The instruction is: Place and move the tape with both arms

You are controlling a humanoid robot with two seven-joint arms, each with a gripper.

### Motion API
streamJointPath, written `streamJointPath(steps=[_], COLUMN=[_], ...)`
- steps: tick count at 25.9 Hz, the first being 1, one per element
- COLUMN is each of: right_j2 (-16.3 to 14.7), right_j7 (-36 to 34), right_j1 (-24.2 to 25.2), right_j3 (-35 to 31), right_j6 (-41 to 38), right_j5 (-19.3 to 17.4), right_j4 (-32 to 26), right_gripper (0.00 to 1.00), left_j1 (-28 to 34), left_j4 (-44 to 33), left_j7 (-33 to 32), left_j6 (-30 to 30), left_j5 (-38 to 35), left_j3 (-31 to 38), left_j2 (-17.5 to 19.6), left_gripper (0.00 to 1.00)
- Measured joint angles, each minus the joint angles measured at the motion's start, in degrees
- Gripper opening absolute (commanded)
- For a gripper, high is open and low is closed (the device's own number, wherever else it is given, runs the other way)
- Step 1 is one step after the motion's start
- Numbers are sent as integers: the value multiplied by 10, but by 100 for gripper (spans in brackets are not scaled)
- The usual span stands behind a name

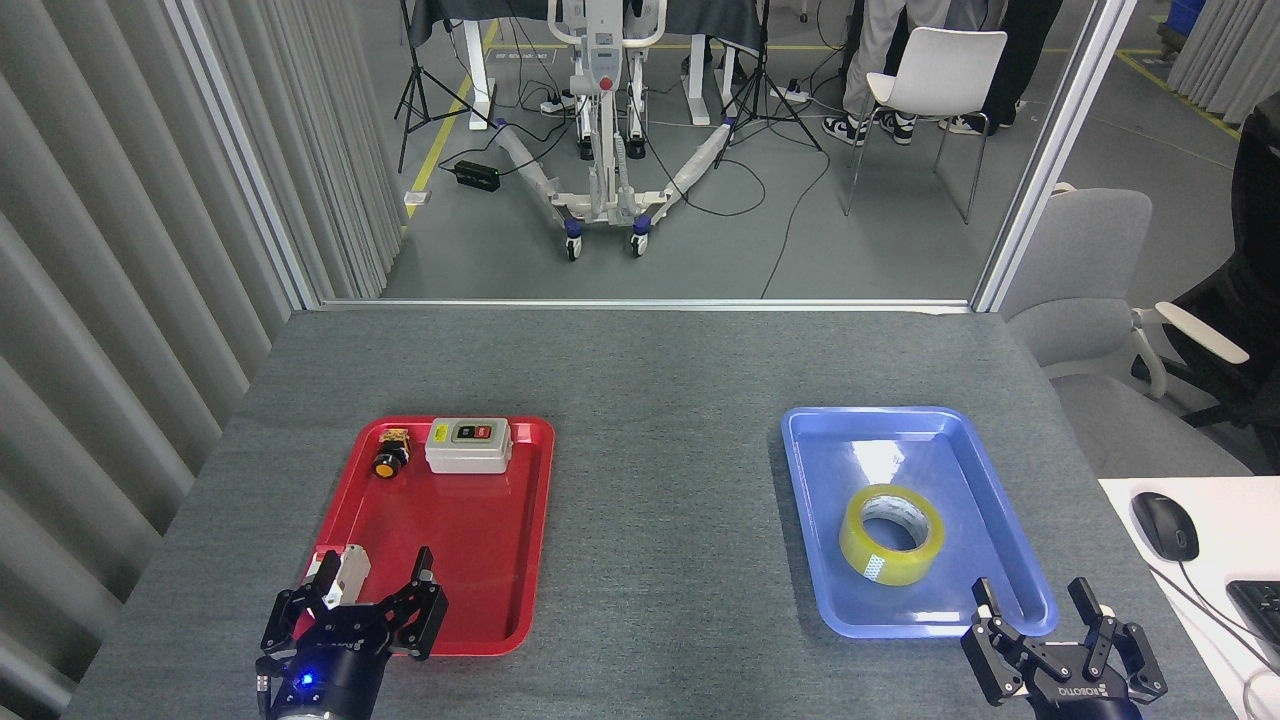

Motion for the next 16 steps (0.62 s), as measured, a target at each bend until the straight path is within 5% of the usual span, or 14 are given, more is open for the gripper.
streamJointPath(steps=[16], right_j2=[2], right_j7=[2], right_j1=[1], right_j3=[-2], right_j6=[-1], right_j5=[-2], right_j4=[1], right_gripper=[100], left_j1=[0], left_j4=[0], left_j7=[0], left_j6=[1], left_j5=[0], left_j3=[3], left_j2=[0], left_gripper=[100])
